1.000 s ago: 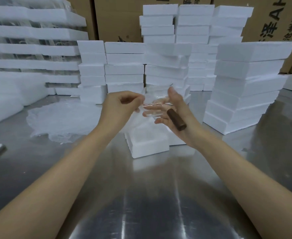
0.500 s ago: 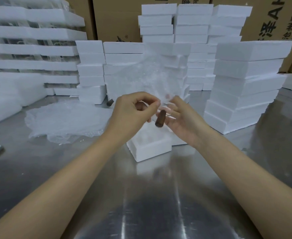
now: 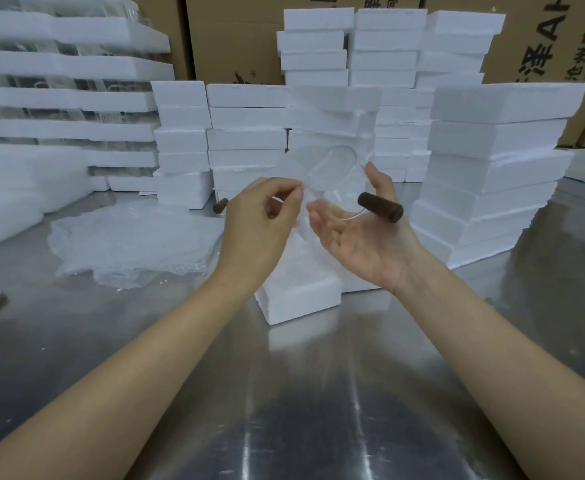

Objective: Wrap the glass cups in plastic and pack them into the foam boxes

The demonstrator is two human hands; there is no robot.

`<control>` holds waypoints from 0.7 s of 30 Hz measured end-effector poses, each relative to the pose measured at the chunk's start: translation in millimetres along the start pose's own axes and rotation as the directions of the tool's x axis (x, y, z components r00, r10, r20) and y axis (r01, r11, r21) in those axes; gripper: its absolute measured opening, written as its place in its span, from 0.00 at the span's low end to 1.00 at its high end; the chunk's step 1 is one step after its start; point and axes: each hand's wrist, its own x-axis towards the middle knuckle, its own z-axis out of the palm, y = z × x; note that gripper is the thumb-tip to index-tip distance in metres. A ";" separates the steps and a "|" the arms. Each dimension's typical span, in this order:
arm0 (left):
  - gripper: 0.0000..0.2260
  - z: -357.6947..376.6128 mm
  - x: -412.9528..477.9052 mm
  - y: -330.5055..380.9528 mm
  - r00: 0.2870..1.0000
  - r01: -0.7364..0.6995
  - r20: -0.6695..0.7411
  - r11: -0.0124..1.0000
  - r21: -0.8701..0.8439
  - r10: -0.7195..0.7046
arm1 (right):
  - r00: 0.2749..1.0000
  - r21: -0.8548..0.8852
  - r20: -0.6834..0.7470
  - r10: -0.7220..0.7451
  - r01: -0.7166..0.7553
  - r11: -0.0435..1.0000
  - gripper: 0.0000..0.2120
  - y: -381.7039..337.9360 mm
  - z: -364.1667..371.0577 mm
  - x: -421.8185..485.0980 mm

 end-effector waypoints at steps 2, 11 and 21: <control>0.05 1.2 -1.3 -0.1 1.000 0.015 0.023 1.000 -0.024 -0.015 | 0.993 0.115 0.038 -0.109 0.104 0.988 0.40 0.6 -0.4 0.7; 0.06 0.9 -2.3 4.9 0.998 -0.067 -0.022 0.989 -0.130 0.065 | 0.954 -0.564 0.022 -0.300 0.259 0.784 0.15 12.8 -0.2 8.2; 0.04 12.3 -20.3 7.8 0.936 -0.258 0.248 0.966 0.004 0.249 | 0.977 -0.257 -0.053 -0.208 0.188 0.948 0.34 12.6 -10.6 10.3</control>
